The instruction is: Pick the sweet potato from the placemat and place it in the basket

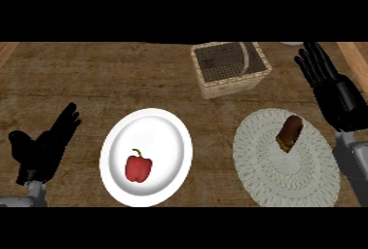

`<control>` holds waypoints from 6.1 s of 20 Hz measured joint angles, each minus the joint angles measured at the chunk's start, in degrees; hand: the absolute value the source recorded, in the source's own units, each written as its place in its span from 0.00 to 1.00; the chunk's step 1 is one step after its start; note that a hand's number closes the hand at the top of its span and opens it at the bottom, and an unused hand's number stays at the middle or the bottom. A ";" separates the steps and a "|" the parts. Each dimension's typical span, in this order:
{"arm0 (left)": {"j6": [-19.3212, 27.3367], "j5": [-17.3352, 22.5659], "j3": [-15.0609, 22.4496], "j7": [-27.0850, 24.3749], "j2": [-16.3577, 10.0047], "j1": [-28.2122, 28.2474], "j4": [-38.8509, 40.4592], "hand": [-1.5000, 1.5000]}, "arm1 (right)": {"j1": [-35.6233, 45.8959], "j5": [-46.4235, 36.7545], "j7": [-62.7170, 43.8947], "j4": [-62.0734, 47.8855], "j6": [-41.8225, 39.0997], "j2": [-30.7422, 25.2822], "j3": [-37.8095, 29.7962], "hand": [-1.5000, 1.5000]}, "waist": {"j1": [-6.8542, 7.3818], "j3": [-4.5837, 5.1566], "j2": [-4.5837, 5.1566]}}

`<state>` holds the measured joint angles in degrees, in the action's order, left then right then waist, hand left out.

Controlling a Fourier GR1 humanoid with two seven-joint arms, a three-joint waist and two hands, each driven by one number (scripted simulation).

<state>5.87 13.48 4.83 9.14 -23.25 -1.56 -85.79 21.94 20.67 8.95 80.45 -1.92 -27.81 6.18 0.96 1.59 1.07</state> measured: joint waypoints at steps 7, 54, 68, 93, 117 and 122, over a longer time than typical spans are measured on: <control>2.02 -4.65 0.31 1.09 -1.04 -4.50 1.70 0.50 | -4.08 -0.68 4.78 -7.87 -2.44 -4.44 -5.63 1.00 | -1.51 -1.46 -0.54; 0.38 -11.77 0.05 3.33 4.81 -10.15 6.53 0.50 | 1.51 -36.12 -63.35 23.33 -20.44 -12.46 7.51 0.00 | -0.97 -1.57 -1.12; -1.83 -14.97 -3.18 4.72 6.97 -10.69 5.85 0.50 | -5.31 -50.90 -52.28 14.33 -18.38 -2.42 5.77 0.00 | -0.88 -1.59 -1.08; -5.99 -18.95 -7.68 4.31 10.46 -10.68 5.80 0.50 | -2.29 -64.48 -40.88 -2.65 -18.41 9.10 -1.53 0.00 | -0.82 -1.59 -1.07; -7.37 -20.96 -9.34 3.71 12.01 -11.03 6.42 0.50 | -0.10 -78.65 -32.29 -8.41 -15.56 11.69 3.79 1.00 | -0.67 -1.31 -1.25; -8.51 -21.41 -7.03 4.33 13.13 -13.64 6.75 0.50 | 12.25 -80.72 -41.35 -9.75 -19.28 22.70 13.29 1.00 | 3.90 -1.37 -0.59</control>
<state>-2.64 -7.93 -2.20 13.48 -10.12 -15.19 -79.03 34.18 -60.05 -32.40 70.70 -21.20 -5.11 19.47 4.86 0.21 0.48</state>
